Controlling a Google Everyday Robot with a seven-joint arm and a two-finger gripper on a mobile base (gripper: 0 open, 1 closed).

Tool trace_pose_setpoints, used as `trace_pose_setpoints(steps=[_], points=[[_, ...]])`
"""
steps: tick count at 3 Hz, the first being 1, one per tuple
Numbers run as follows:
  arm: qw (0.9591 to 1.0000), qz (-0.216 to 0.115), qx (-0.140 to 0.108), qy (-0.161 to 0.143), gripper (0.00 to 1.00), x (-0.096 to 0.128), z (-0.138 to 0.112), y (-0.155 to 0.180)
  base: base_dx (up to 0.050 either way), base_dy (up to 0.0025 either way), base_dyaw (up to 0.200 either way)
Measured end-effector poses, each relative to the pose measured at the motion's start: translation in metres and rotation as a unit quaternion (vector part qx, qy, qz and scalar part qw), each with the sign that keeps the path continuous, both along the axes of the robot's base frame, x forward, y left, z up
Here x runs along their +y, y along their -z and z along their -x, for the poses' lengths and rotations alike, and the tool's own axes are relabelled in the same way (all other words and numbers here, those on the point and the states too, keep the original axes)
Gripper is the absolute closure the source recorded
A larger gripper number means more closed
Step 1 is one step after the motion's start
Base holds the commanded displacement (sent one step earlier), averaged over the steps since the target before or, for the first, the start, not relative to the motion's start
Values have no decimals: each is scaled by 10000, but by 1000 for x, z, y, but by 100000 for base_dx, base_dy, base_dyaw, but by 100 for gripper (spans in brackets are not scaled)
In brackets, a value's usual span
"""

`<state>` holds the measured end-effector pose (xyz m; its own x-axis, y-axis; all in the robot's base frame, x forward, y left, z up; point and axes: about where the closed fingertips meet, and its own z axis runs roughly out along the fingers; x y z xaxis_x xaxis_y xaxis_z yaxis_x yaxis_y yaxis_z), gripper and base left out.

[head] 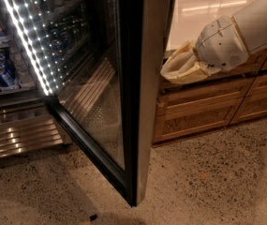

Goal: Close right fridge door

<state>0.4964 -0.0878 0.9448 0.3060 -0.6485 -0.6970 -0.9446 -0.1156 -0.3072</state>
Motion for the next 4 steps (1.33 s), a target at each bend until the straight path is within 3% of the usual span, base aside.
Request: trace_pose_setpoints(steps=[1,2,3,4], points=[[10000,0,-1,-1,100,0,0,0,0,0,0],[9995,-32,-265,-165,100,13,-3,-1,0,0,0],[9954,-398,-694,-526,100,39,-13,-6,0,0,0],[9844,-974,-1018,-1057,100,70,-14,-18,0,0,0]])
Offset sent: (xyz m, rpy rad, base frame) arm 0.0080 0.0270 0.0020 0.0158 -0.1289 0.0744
